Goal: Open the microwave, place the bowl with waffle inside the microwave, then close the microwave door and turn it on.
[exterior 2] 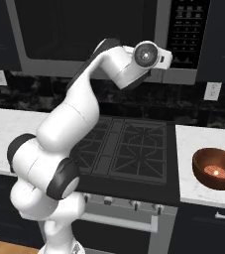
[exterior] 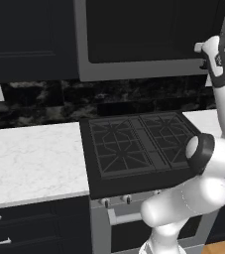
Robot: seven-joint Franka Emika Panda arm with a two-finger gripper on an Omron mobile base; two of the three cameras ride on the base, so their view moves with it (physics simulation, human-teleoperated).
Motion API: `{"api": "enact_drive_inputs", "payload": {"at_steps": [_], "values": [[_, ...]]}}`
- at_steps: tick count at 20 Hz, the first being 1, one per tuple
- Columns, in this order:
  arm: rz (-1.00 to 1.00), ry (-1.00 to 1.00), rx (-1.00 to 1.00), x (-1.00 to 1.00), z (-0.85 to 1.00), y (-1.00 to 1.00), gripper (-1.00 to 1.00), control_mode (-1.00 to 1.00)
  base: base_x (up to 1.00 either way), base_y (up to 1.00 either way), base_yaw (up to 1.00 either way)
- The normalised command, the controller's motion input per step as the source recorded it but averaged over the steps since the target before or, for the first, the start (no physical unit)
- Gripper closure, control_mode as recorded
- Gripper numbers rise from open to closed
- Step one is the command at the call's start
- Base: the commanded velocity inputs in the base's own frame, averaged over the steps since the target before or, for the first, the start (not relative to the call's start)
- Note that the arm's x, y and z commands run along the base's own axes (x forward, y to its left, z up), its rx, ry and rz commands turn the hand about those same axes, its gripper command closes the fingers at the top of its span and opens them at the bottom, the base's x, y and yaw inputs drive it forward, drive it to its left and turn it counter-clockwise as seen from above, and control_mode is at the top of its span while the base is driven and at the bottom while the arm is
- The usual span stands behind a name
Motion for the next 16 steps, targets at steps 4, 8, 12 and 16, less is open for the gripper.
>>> {"api": "enact_drive_inputs", "payload": {"at_steps": [4, 8, 12, 16], "values": [[0.07, 0.0, 0.04, 0.51, 0.0, -0.14, -1.0, -1.0, 0.0, 0.0, 0.0], [0.07, 0.0, 0.03, 0.52, -0.02, -0.08, -1.0, -1.0, 0.0, 0.0, 0.0], [0.09, -0.04, 0.0, 0.42, -0.21, 0.01, 1.0, -1.0, 0.0, 0.0, 0.0], [0.02, -0.03, 0.0, 0.08, -0.08, 0.0, 1.0, -1.0, 0.0, 0.0, 0.0]]}}
